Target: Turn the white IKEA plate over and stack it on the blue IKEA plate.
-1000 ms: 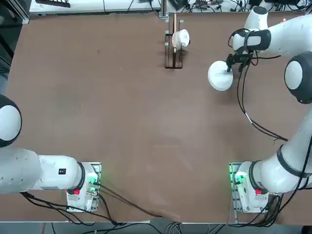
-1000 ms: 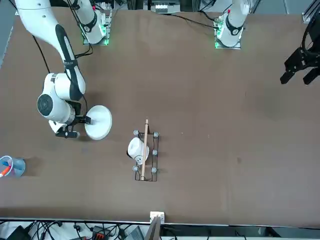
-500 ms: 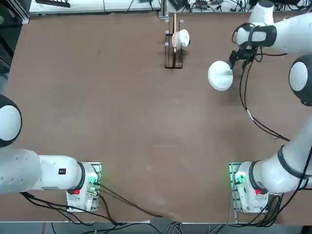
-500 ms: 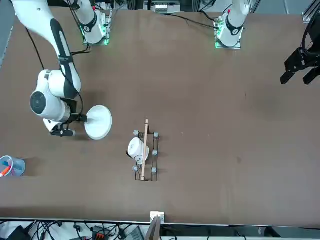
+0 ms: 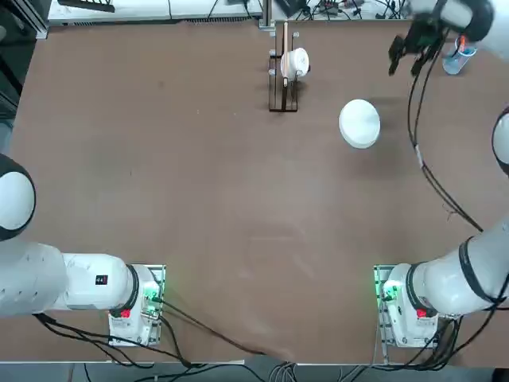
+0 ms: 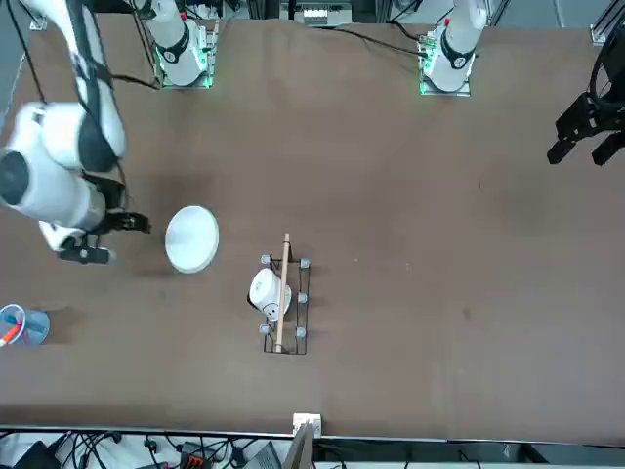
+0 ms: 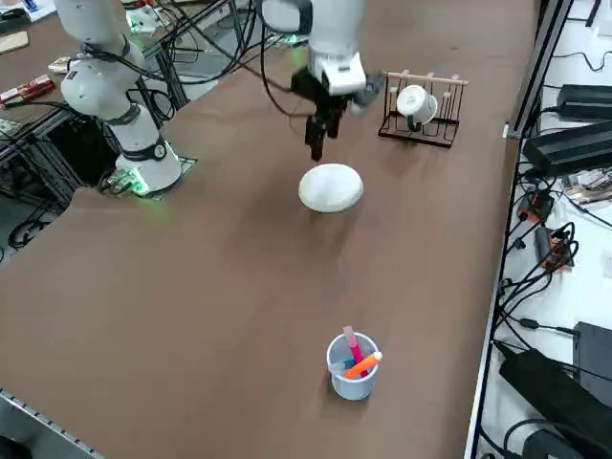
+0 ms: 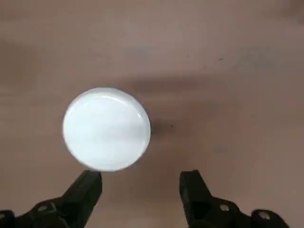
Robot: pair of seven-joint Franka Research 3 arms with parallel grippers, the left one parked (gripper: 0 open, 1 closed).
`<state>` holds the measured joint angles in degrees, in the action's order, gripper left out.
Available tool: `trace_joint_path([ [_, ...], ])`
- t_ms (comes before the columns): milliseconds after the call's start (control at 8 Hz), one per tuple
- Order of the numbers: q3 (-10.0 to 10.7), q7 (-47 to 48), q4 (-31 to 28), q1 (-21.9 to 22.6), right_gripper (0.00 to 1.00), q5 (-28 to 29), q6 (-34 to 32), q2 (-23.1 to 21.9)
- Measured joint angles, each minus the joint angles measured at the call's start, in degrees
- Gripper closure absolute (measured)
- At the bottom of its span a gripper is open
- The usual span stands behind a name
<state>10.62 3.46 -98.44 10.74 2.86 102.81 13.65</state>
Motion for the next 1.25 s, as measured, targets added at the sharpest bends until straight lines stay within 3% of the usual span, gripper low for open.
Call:
trace_joint_path([
  [500,0.1,0.0,17.6,-1.4,0.00,0.1,-18.3,-0.7],
  [750,0.1,0.0,21.1,-1.4,0.00,0.1,-22.8,-1.6],
  [1000,0.1,0.0,17.2,-1.4,0.00,0.1,-21.0,-5.7],
  [1250,0.1,0.0,7.9,-1.4,0.00,0.1,-16.6,-12.2],
])
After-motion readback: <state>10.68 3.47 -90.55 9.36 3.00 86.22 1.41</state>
